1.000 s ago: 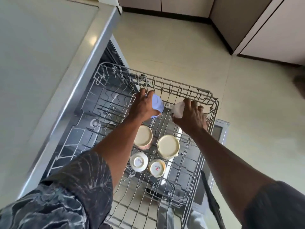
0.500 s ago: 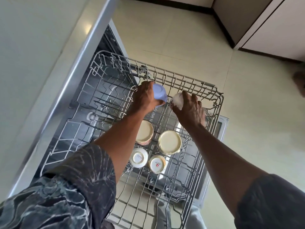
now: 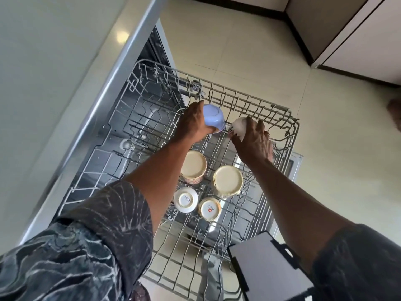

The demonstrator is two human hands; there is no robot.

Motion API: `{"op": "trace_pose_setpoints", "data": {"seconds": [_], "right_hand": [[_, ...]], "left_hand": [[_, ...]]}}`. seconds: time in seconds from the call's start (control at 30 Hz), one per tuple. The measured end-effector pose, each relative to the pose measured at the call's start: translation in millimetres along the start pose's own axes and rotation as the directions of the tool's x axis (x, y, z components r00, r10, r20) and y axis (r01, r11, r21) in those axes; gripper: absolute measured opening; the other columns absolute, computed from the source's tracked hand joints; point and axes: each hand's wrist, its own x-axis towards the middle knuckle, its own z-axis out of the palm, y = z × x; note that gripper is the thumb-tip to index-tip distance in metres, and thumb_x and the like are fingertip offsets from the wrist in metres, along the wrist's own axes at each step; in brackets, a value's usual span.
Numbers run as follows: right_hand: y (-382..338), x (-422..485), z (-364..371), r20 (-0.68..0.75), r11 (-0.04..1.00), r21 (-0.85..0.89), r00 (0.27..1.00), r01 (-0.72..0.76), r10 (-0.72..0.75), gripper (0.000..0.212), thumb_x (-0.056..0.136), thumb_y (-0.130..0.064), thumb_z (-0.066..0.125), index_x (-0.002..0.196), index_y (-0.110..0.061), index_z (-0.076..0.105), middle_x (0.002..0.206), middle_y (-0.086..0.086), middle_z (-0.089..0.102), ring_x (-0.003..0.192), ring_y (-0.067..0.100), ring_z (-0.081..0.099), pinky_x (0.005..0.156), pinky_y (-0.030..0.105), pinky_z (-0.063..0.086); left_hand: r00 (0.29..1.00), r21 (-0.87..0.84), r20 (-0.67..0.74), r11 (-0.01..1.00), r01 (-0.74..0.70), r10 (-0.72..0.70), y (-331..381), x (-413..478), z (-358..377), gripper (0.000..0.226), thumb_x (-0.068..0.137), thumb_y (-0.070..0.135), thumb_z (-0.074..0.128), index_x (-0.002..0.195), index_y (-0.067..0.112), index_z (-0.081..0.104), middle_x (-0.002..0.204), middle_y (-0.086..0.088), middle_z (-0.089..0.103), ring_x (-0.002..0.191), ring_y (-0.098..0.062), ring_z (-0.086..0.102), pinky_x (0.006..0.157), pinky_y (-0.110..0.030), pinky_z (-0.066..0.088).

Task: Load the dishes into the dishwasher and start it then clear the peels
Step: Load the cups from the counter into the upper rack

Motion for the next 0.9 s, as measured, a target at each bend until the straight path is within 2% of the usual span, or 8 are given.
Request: {"op": "trace_pose_setpoints", "data": {"seconds": [0.2, 0.4, 0.53, 0.6, 0.67, 0.7, 0.77, 0.9], "right_hand": [[-4, -25, -14, 0.022, 1.000, 0.009, 0.999, -0.029, 0.029, 0.075, 0.097, -0.066, 0.042, 0.153, -0.020, 0.027, 0.158, 0.017, 0.030, 0.131, 0.041, 0.045, 0.100, 0.047, 0.044], [-15, -77, -64, 0.152, 0.998, -0.066, 0.988, 0.020, -0.010, 0.065, 0.099, -0.055, 0.044, 0.151, -0.019, 0.033, 0.162, 0.017, 0.024, 0.144, 0.040, 0.028, 0.115, 0.052, 0.031], [-26, -120, -102, 0.206, 0.991, -0.066, 0.973, 0.119, -0.103, 0.060, 0.098, -0.053, 0.048, 0.147, -0.021, 0.037, 0.158, 0.017, 0.031, 0.141, 0.039, 0.032, 0.114, 0.052, 0.031], [-30, -149, -127, 0.227, 0.983, -0.064, 0.962, 0.170, -0.151, 0.059, 0.098, -0.054, 0.049, 0.147, -0.023, 0.037, 0.160, 0.015, 0.028, 0.144, 0.038, 0.030, 0.115, 0.051, 0.028], [-27, -167, -134, 0.277, 0.979, -0.095, 0.950, 0.179, -0.146, 0.059, 0.099, -0.055, 0.046, 0.150, -0.026, 0.036, 0.163, 0.013, 0.024, 0.147, 0.036, 0.027, 0.117, 0.048, 0.025], [-22, -176, -135, 0.291, 0.982, -0.106, 0.949, 0.157, -0.120, 0.059, 0.100, -0.055, 0.044, 0.151, -0.027, 0.035, 0.164, 0.013, 0.024, 0.147, 0.036, 0.027, 0.117, 0.047, 0.025], [-33, -197, -148, 0.282, 0.965, -0.109, 0.939, 0.237, -0.199, 0.058, 0.100, -0.055, 0.043, 0.150, -0.027, 0.037, 0.162, 0.015, 0.028, 0.145, 0.037, 0.032, 0.115, 0.047, 0.028], [-75, -233, -167, 0.214, 0.891, -0.075, 0.880, 0.447, -0.424, 0.057, 0.096, -0.048, 0.057, 0.145, -0.020, 0.050, 0.154, 0.021, 0.041, 0.136, 0.044, 0.043, 0.108, 0.054, 0.037]], "left_hand": [[0.995, 0.083, -0.096, 0.997, -0.001, 0.009, 0, -31, -19, 0.071, 0.079, 0.051, 0.078, 0.126, 0.005, 0.052, 0.125, -0.015, 0.059, 0.113, -0.031, 0.056, 0.095, -0.039, 0.046], [0.994, 0.183, -0.095, 0.983, -0.027, 0.045, 17, -105, -54, 0.076, 0.092, 0.065, 0.053, 0.137, 0.003, 0.050, 0.134, -0.017, 0.058, 0.120, -0.029, 0.056, 0.101, -0.039, 0.046], [0.995, 0.175, -0.101, 0.985, 0.011, 0.007, 35, -166, -76, 0.072, 0.091, 0.065, 0.051, 0.130, 0.006, 0.057, 0.128, -0.014, 0.063, 0.115, -0.027, 0.057, 0.097, -0.038, 0.047], [0.992, 0.160, -0.123, 0.985, 0.060, -0.040, 46, -205, -89, 0.064, 0.091, 0.060, 0.055, 0.126, 0.006, 0.059, 0.126, -0.014, 0.063, 0.114, -0.029, 0.057, 0.098, -0.042, 0.046], [0.991, 0.146, -0.125, 0.987, 0.068, -0.050, 54, -233, -91, 0.068, 0.090, 0.063, 0.048, 0.126, 0.006, 0.059, 0.130, -0.016, 0.061, 0.119, -0.034, 0.056, 0.101, -0.046, 0.045], [0.989, 0.122, -0.141, 0.990, 0.064, -0.047, 60, -246, -87, 0.069, 0.089, 0.064, 0.044, 0.123, 0.006, 0.061, 0.128, -0.016, 0.062, 0.118, -0.035, 0.058, 0.100, -0.045, 0.046], [0.965, 0.088, -0.249, 0.990, 0.110, -0.085, 67, -284, -102, 0.063, 0.086, 0.060, 0.042, 0.117, 0.010, 0.064, 0.122, -0.014, 0.065, 0.116, -0.033, 0.060, 0.098, -0.041, 0.044], [0.911, 0.091, -0.350, 0.960, 0.264, -0.217, 62, -351, -131, 0.069, 0.088, 0.060, 0.044, 0.137, 0.013, 0.055, 0.144, -0.010, 0.055, 0.136, -0.031, 0.048, 0.113, -0.044, 0.038]]}}
